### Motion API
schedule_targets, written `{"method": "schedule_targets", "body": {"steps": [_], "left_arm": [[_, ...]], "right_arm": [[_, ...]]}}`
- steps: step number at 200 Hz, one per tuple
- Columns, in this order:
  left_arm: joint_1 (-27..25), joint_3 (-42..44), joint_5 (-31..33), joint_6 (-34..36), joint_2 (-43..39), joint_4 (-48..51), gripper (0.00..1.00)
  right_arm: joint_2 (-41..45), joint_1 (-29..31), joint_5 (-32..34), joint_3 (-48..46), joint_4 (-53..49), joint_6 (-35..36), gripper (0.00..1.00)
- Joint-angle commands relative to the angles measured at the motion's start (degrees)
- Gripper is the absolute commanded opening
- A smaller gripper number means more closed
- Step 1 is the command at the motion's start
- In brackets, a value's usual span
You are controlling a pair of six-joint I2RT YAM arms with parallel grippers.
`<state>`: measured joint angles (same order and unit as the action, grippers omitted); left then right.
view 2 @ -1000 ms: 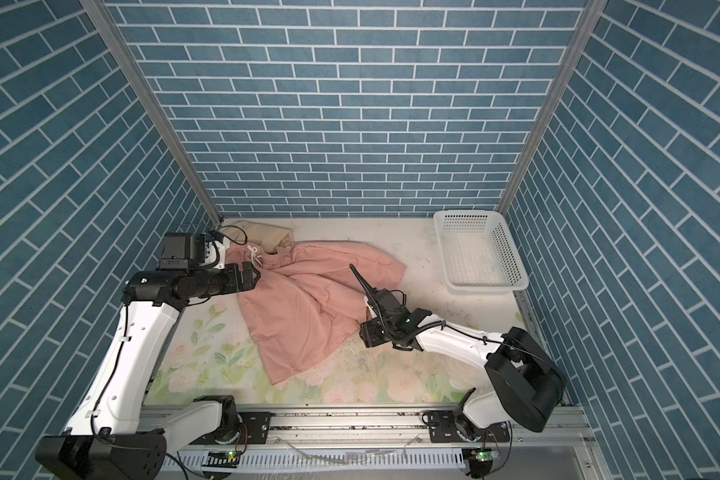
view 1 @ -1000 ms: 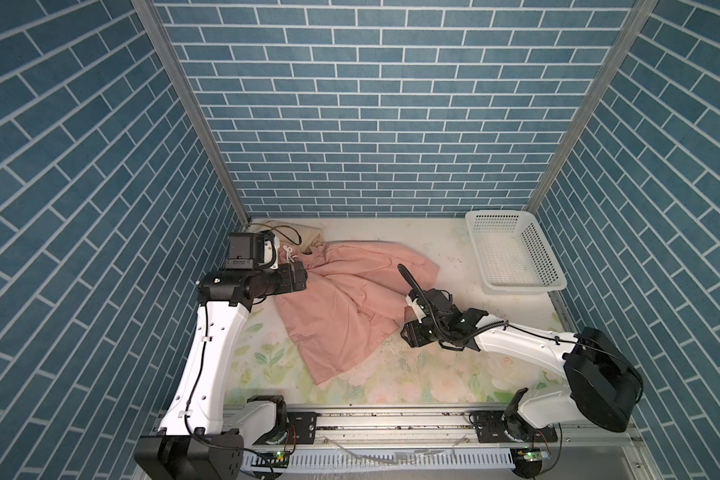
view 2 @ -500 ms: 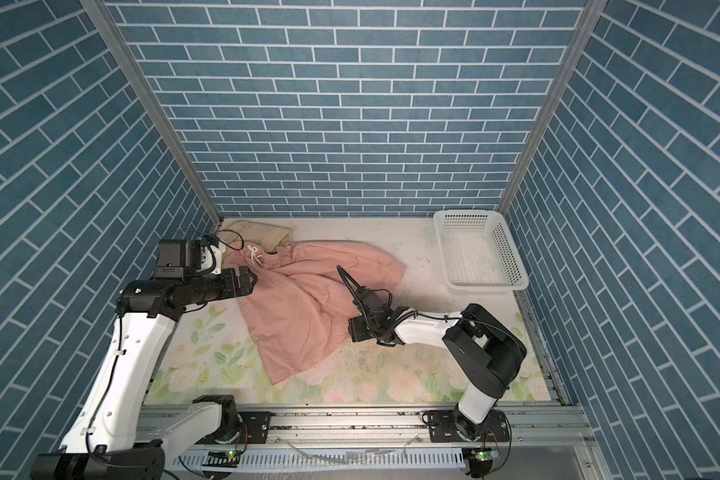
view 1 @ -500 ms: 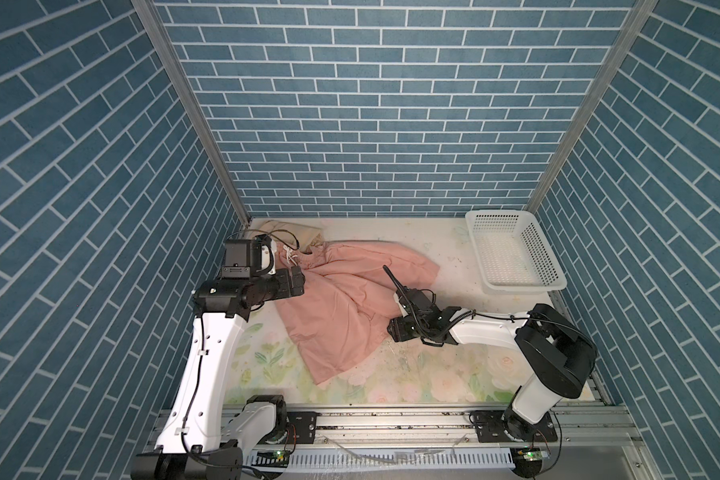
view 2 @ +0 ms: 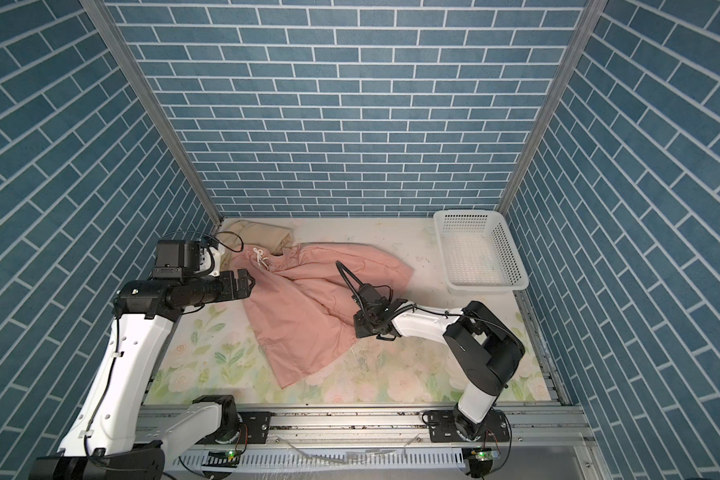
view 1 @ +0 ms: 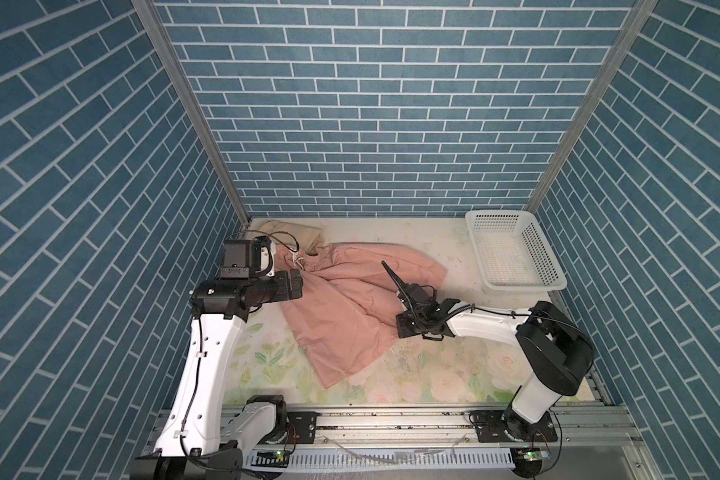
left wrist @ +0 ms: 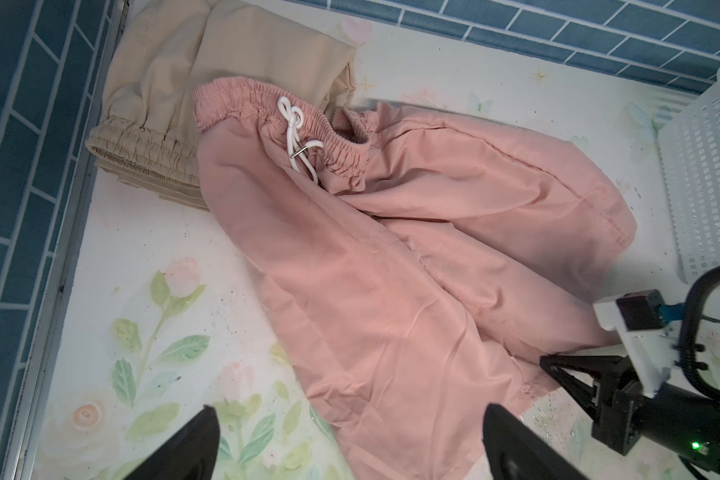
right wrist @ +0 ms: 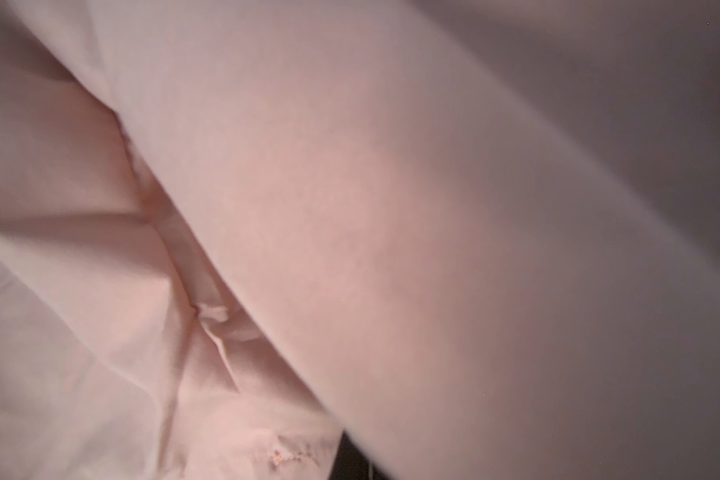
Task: Fold and stack the shorts
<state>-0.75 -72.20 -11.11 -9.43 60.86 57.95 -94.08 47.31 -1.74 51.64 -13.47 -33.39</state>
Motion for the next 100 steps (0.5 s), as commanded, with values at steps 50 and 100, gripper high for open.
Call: {"method": "schedule_targets", "body": {"steps": [50, 100], "left_arm": [[0.23, 7.61, 0.84, -2.01, 5.42, -6.28, 1.0], [0.18, 8.84, 5.04, 0.71, 15.67, -17.26, 1.0]], "right_arm": [[0.57, -18.66, -6.66, 4.11, -13.83, 15.77, 0.0], [-5.86, -23.93, -8.31, 10.48, -11.71, 19.74, 0.0]]}}
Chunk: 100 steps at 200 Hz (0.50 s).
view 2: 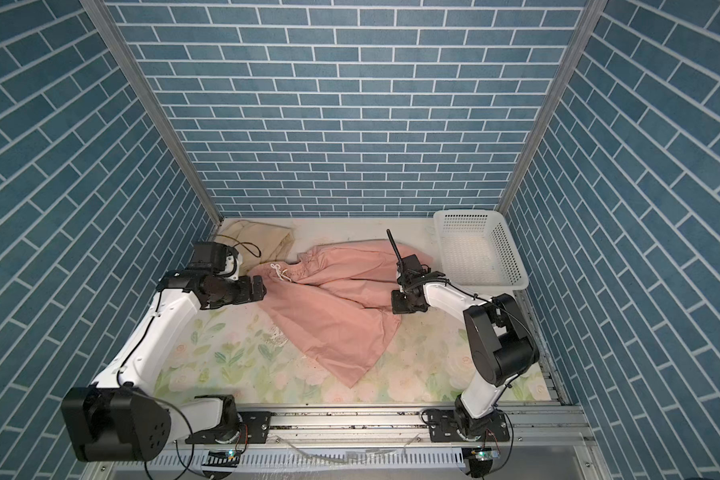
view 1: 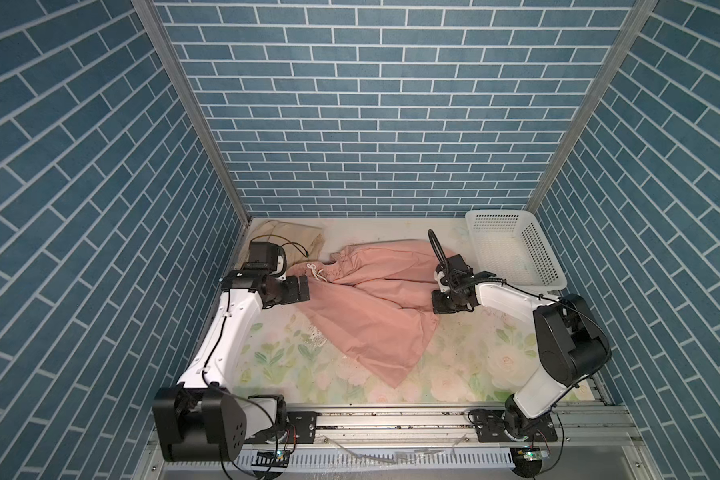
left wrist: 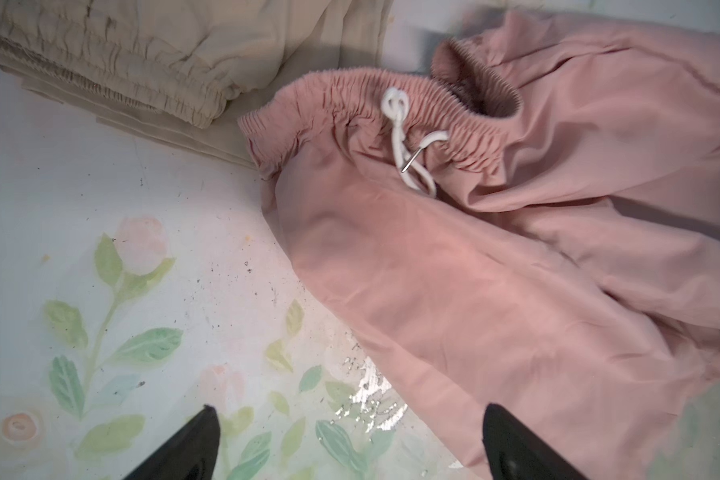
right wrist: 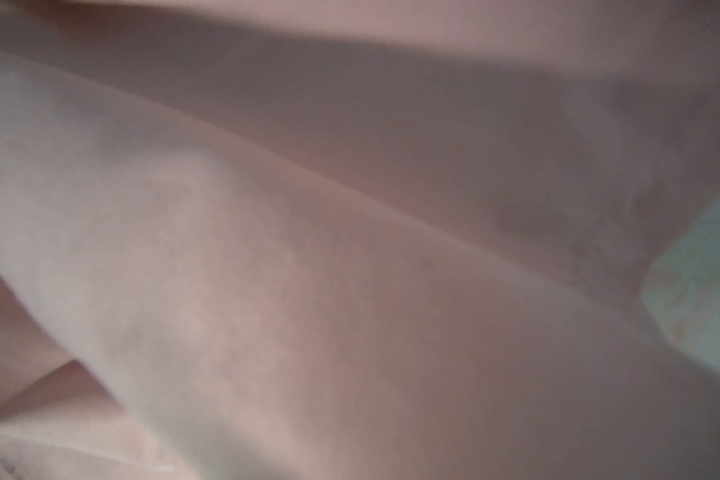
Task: Fold and stack the shorts
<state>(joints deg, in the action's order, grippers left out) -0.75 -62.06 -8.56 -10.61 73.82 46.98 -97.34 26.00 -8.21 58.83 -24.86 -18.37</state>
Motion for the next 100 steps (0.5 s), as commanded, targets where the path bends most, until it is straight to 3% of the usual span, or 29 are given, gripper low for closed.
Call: {"method": "schedule_targets", "body": {"steps": [1, 18, 65, 100], "left_arm": [[0.2, -1.35, 2.53, 1.99, 2.9, -6.47, 1.0], [0.06, -3.07, 6.42, 2.94, 6.73, -9.11, 1.0], [-0.92, -7.27, 2.48, 10.57, 15.03, -12.41, 1.0], [-0.92, -7.9, 4.43, 12.25, 20.36, -14.62, 1.0]], "right_arm": [[-2.77, -2.71, -1.87, 3.48, -0.43, 4.82, 0.0], [-4.54, -3.73, -1.78, 5.91, -1.03, 5.75, 0.0], [-4.78, -5.3, -6.66, 6.39, 0.5, 7.72, 0.0], [-4.88, -6.85, -8.15, 6.57, -0.52, 9.53, 0.0]]}}
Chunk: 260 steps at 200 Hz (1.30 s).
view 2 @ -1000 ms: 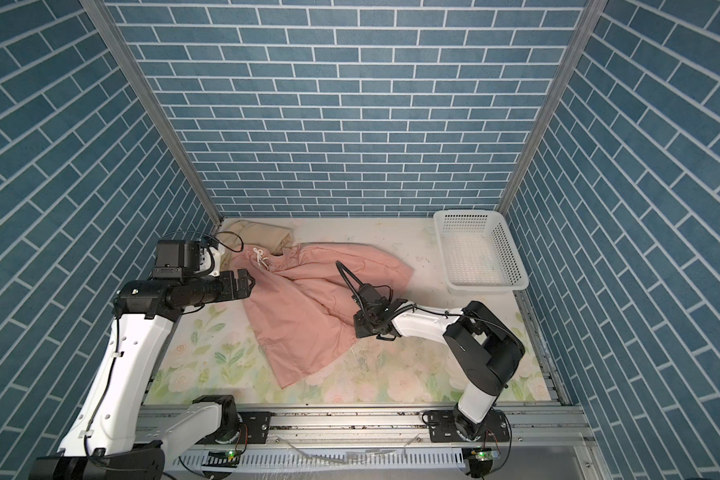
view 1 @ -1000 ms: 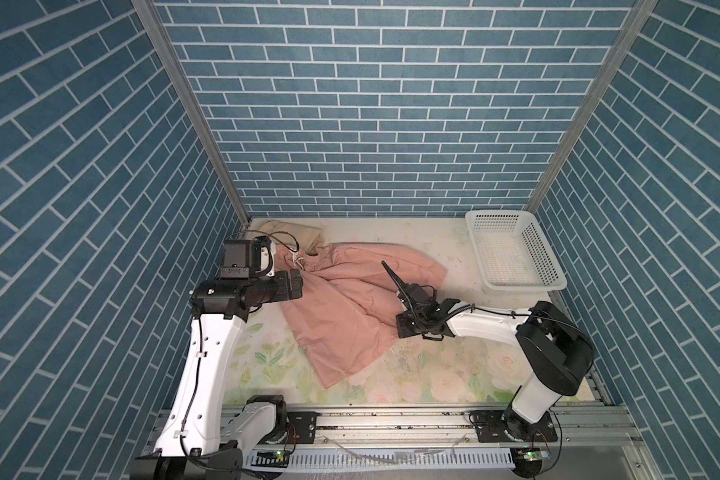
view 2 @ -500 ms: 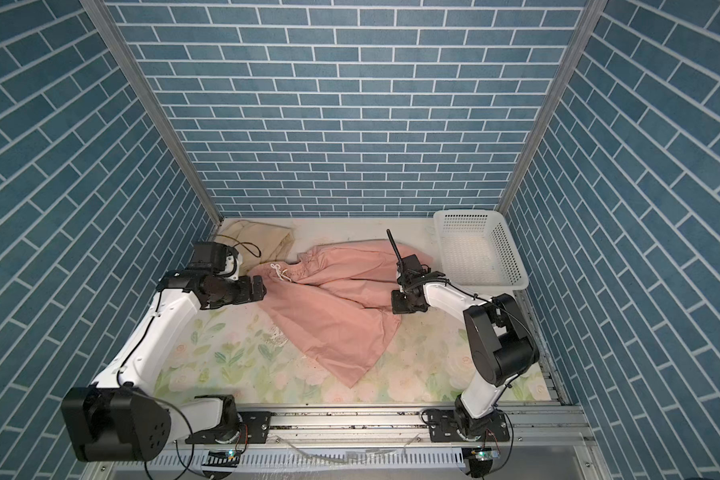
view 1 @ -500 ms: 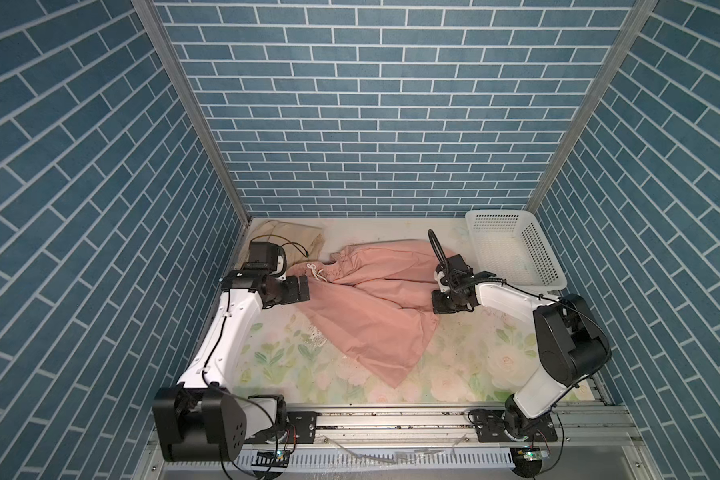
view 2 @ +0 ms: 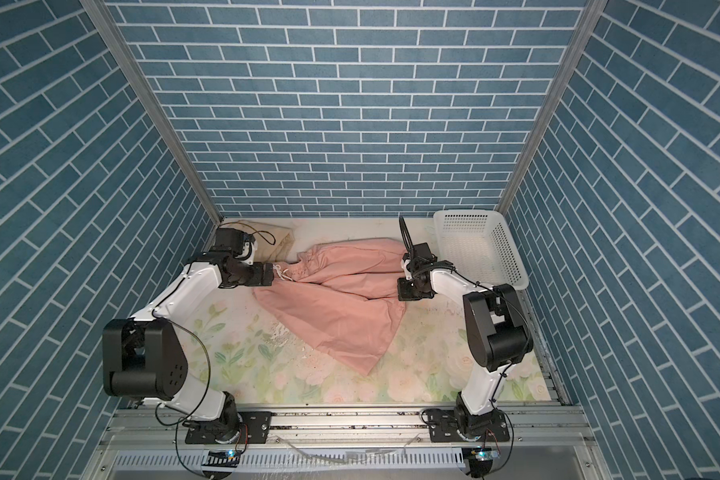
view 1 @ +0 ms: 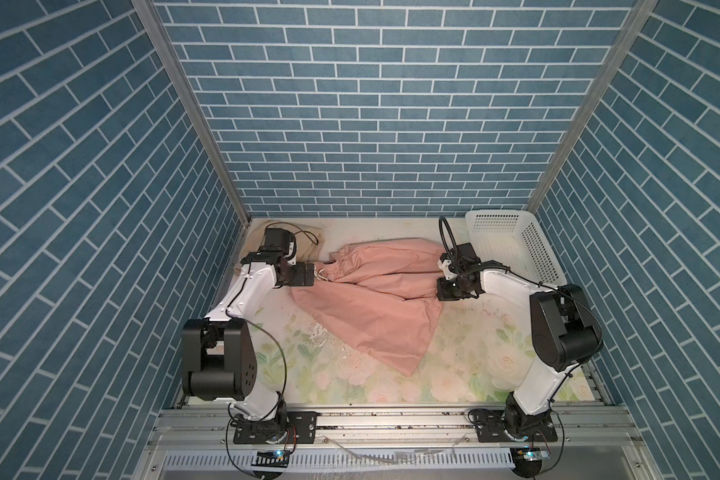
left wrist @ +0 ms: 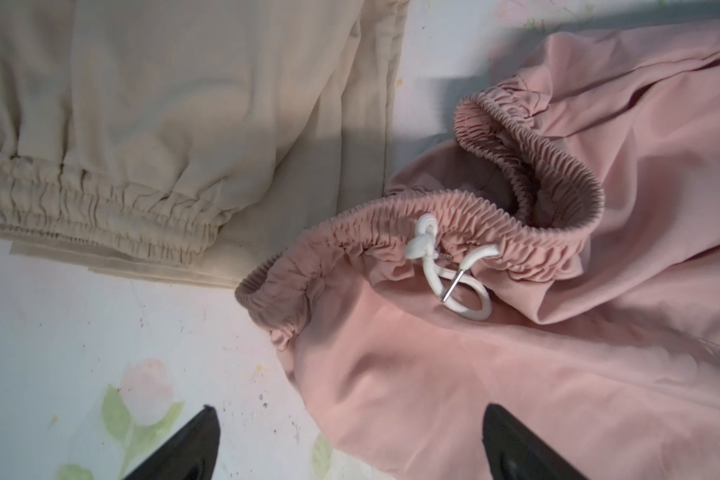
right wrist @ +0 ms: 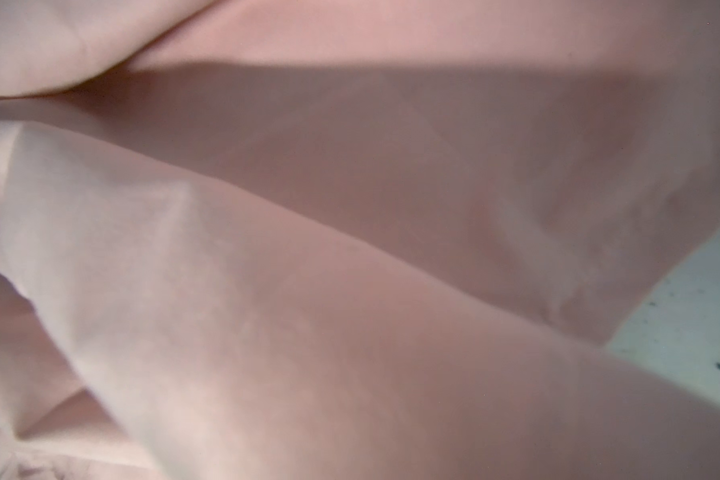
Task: Fold and stack the shorts
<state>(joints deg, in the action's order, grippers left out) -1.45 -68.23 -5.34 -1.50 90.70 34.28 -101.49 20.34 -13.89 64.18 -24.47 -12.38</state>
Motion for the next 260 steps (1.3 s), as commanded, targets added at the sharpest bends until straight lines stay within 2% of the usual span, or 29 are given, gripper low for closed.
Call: {"method": "schedule_targets", "body": {"steps": [1, 31, 70, 113, 159, 176, 194, 209, 234, 260], "left_arm": [[-0.22, -1.82, 1.39, 3.19, 3.68, -1.93, 1.0], [-0.22, -3.84, 2.01, 4.97, 7.9, -2.31, 0.99], [-0.22, -3.7, 0.53, 9.18, 6.31, -5.76, 1.0], [-0.13, -6.49, -0.67, 14.21, 8.04, -3.62, 0.99], [0.05, -12.55, -2.73, 17.11, 16.75, -1.45, 0.91], [-0.01, -15.29, -3.97, 16.18, 19.66, 1.47, 0.81], [-0.04, -14.46, -4.44, 14.13, 20.75, 2.04, 0.67], [0.0, -12.19, -2.6, 10.14, 20.14, 0.97, 0.47], [-0.04, -6.77, -4.93, 3.25, 15.92, -0.74, 0.16], [-0.13, -0.58, -7.02, -4.1, 10.07, 0.28, 0.05]], "right_arm": [[-0.72, -1.23, -2.51, 1.21, -0.96, 3.57, 0.0], [0.04, -2.9, -3.7, 1.06, -0.84, 4.06, 0.0], [0.68, -3.55, -6.34, 0.46, -0.76, 5.0, 0.0], [1.3, -3.64, -11.67, -2.18, 2.36, 5.17, 0.0], [2.29, -3.73, -11.64, -3.48, 2.47, 5.65, 0.0], [2.53, -3.78, -10.76, -3.46, 2.45, 5.85, 0.0], [2.41, -4.14, -9.35, -2.94, 2.0, 6.05, 0.0], [2.44, -4.64, -9.05, -2.92, 2.51, 5.79, 0.0], [1.82, -5.11, -8.98, -2.51, 3.05, 5.88, 0.0], [0.45, -5.66, -8.22, -0.75, 1.54, 6.77, 0.0]]}}
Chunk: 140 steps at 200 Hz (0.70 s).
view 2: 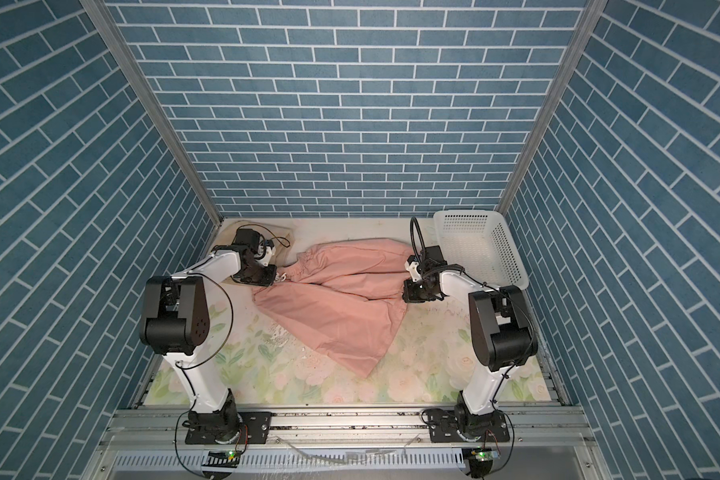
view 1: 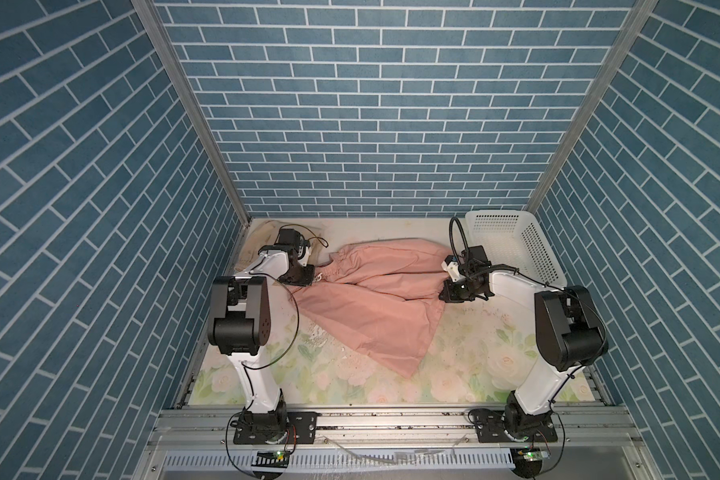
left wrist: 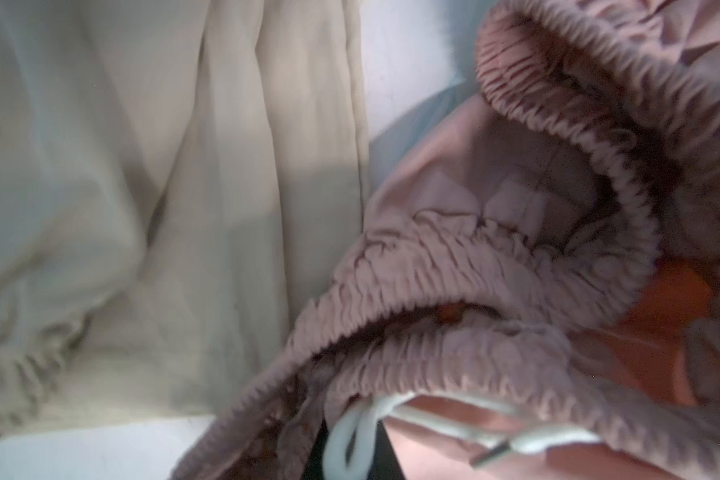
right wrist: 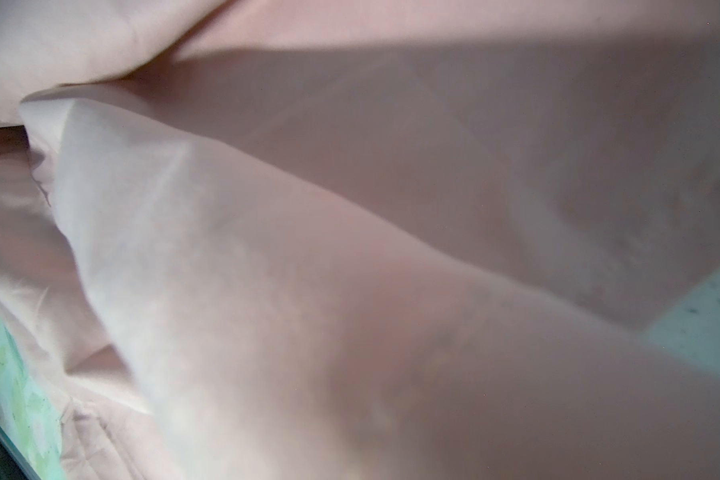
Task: Fold and stack the shorts
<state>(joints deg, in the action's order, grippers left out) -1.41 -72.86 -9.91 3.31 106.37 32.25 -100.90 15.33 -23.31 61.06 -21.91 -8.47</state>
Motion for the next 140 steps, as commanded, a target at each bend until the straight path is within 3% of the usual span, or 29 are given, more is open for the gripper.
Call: {"method": "schedule_targets", "body": {"steps": [1, 26, 52, 71, 78, 87, 99, 112, 131, 140], "left_arm": [[-0.13, 4.36, -2.47, -9.23, -5.89, 2.39, 0.05], [-0.08, 12.48, -3.44, -16.25, -12.62, 4.68, 0.02], [-0.08, 23.62, -9.27, -22.89, -21.7, 2.0, 0.0], [-0.18, 29.79, -11.28, -27.03, -29.28, 1.27, 0.01], [-0.26, 31.23, -11.38, -28.31, -32.32, 1.67, 0.1], [-0.33, 32.66, -11.23, -29.56, -36.23, 2.78, 0.38], [-0.31, 32.69, -9.26, -30.28, -41.26, 5.61, 0.5], [-0.26, 32.27, -6.39, -30.79, -45.75, 8.44, 0.78], [-0.17, 28.71, -4.57, -31.34, -49.29, 10.66, 0.99], [-0.17, 26.96, -4.03, -31.28, -49.63, 10.66, 1.0]], "right_arm": [[-0.2, -0.66, 1.27, 2.47, -1.06, 2.94, 0.0], [-0.79, -0.68, 3.77, 4.32, -1.82, 3.46, 0.0], [-1.14, -0.94, 5.76, 6.66, -2.4, 2.73, 0.0], [-0.22, -1.28, 6.5, 8.43, -3.49, 1.26, 0.24], [0.8, -1.36, 6.67, 8.97, -4.31, 0.73, 0.3], [2.66, -1.39, 6.63, 8.95, -5.33, -0.14, 0.37], [5.76, -1.45, 7.31, 8.33, -7.13, -1.5, 0.44], [9.6, -1.45, 8.95, 6.81, -9.92, -2.8, 0.47], [16.33, -1.36, 8.72, 2.69, -14.0, -6.5, 0.5], [19.97, -1.25, 6.88, -0.19, -15.97, -9.01, 0.5]]}}
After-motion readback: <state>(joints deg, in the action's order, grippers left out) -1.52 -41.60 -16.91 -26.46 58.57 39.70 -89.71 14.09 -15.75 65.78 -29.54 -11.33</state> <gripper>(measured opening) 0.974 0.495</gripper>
